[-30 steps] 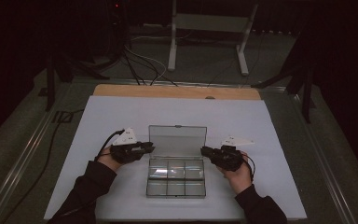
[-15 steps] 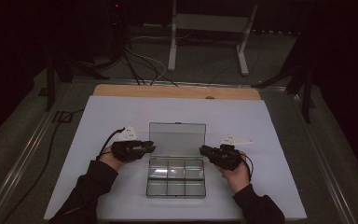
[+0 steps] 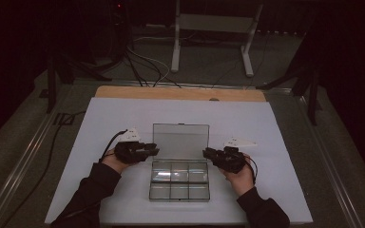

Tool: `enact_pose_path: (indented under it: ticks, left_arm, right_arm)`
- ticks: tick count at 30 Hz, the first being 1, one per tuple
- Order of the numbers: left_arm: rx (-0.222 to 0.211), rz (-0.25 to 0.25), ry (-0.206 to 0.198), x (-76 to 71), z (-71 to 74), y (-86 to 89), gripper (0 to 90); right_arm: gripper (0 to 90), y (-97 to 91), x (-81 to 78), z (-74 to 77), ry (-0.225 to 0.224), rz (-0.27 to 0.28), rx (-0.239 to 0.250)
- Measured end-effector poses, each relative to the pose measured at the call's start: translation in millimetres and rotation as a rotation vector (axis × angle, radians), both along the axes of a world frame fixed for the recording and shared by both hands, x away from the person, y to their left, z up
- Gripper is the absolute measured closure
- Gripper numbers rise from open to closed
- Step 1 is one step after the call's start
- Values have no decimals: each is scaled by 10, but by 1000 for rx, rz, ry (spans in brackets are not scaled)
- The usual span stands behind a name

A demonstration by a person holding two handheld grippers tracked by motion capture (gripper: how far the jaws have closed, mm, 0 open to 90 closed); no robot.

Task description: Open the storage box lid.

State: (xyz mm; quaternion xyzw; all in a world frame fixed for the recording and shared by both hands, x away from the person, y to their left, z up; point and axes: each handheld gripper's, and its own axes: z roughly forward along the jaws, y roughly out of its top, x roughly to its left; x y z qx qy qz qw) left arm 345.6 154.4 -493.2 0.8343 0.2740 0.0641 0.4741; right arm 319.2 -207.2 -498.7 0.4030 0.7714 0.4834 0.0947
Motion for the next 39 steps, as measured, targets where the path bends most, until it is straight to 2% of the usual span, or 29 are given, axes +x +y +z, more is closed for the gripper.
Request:
enact_pose_path:
  ticks: [12, 39]
  left_arm:
    - [9, 9, 37, 37, -45, -20, 655]
    - [-13, 70, 230, 126, -83, -44, 615]
  right_arm:
    - [684, 56, 26, -8, 37, -23, -22]
    - [641, 57, 71, -51, 119, -52, 3]
